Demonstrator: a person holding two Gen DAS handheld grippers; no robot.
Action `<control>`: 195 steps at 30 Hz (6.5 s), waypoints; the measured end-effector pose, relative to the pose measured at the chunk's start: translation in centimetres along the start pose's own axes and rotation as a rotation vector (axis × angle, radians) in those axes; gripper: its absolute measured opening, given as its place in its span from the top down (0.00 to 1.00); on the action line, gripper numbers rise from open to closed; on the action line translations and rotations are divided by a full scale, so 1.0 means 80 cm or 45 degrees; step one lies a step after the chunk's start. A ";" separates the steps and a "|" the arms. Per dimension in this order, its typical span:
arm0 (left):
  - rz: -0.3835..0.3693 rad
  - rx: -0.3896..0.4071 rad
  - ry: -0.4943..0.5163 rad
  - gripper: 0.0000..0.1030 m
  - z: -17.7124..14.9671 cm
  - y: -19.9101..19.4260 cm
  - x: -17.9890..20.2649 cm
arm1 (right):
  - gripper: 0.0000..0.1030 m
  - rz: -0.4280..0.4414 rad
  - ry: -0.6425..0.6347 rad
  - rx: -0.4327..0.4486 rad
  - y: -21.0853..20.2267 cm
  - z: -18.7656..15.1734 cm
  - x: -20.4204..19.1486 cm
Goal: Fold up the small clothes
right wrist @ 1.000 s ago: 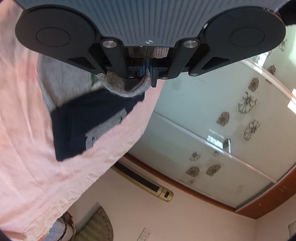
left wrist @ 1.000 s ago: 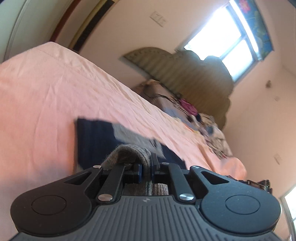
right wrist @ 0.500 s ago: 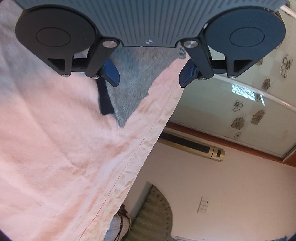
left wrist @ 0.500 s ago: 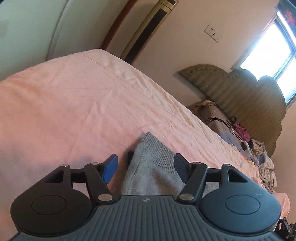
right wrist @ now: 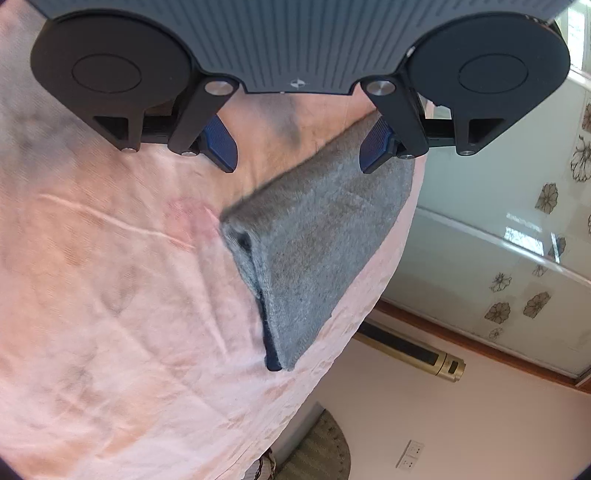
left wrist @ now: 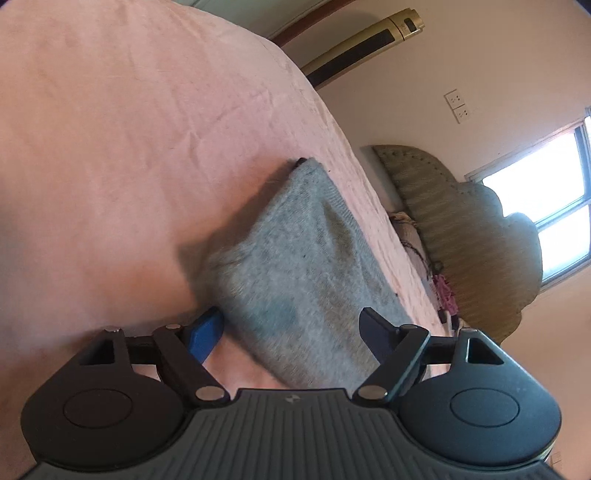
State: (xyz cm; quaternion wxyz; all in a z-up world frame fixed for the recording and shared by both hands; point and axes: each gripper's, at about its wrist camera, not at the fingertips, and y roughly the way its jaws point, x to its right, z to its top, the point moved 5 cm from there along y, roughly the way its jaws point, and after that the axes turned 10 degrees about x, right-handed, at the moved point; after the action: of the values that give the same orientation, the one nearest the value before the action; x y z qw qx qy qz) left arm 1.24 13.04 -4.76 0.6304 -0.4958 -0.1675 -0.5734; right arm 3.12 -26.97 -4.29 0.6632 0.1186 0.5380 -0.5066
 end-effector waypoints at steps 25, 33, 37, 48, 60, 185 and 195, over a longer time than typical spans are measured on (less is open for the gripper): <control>0.115 -0.201 0.252 0.95 -0.012 -0.123 -0.013 | 0.88 0.016 -0.011 -0.085 -0.066 -0.054 -0.014; 0.170 0.085 0.590 0.67 0.058 -0.161 0.015 | 0.44 -0.111 -0.030 0.049 -0.126 -0.036 0.004; 0.137 0.125 0.868 0.26 0.082 -0.078 0.073 | 0.41 -0.099 -0.342 0.107 -0.075 0.042 -0.047; 0.329 -0.143 1.211 0.96 0.021 0.120 0.098 | 0.87 -0.212 -0.633 -0.251 0.147 0.065 -0.057; 0.428 0.113 1.225 0.92 0.032 0.072 0.099 | 0.58 -0.226 -0.554 -0.019 0.117 0.074 -0.050; 0.620 0.009 0.587 0.27 -0.087 -0.124 0.021 | 0.00 -0.215 -1.257 -0.058 -0.019 -0.189 -0.137; 0.654 0.011 0.548 0.86 -0.074 -0.132 0.012 | 0.00 -0.188 -1.280 -0.081 -0.010 -0.185 -0.140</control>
State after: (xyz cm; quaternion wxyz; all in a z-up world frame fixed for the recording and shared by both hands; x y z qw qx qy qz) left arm -9.98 9.24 -2.11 0.7773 -0.3868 0.0975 -0.4865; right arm -5.26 -10.85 -0.43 0.8058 -0.1985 0.1744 -0.5300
